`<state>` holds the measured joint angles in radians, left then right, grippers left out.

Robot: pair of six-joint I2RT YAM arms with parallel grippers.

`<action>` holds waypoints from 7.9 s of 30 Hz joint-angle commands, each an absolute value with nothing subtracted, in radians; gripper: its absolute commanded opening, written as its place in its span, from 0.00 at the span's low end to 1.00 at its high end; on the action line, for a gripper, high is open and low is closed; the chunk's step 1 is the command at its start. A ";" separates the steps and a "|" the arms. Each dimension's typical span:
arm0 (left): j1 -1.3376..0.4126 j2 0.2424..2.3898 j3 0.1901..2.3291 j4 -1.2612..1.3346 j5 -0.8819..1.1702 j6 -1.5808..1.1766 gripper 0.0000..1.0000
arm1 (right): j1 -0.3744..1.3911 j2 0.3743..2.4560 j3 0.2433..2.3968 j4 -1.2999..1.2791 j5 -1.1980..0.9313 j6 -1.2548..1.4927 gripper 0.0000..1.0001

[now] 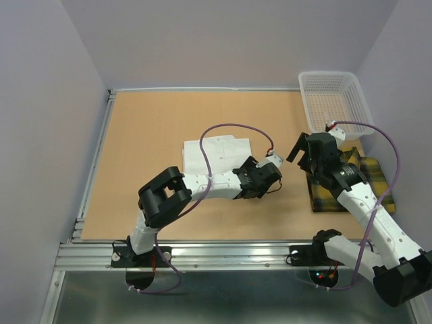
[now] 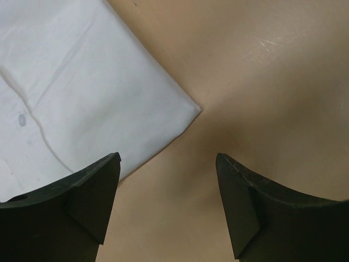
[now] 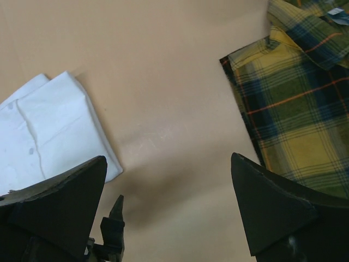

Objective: Fold and stack the long sleeve shirts
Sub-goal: Fold the shirt

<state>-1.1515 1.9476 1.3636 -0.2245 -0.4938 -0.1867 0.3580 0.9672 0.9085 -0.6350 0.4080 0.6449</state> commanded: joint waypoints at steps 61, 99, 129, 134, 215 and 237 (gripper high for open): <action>-1.065 1.624 1.040 -0.044 -0.405 -0.394 0.00 | 0.434 1.778 0.861 0.159 -0.428 1.026 1.00; -0.407 1.077 0.932 -0.357 -0.258 -0.365 0.99 | 0.446 1.749 1.199 -0.392 -0.229 0.174 0.01; -0.324 0.830 0.673 -0.278 -0.278 -0.451 0.99 | 0.635 2.094 1.856 -0.913 1.118 -0.293 0.02; -0.327 0.821 0.672 -0.275 -0.276 -0.453 0.99 | 0.768 2.258 1.761 -0.948 1.008 -0.095 0.02; -0.592 1.397 0.911 -0.034 -0.071 -0.773 0.82 | 0.531 1.483 1.051 -0.310 0.014 0.454 0.39; -0.606 1.424 0.759 -0.048 -0.130 -0.698 0.80 | 0.316 1.386 0.756 -0.175 -0.052 0.646 0.41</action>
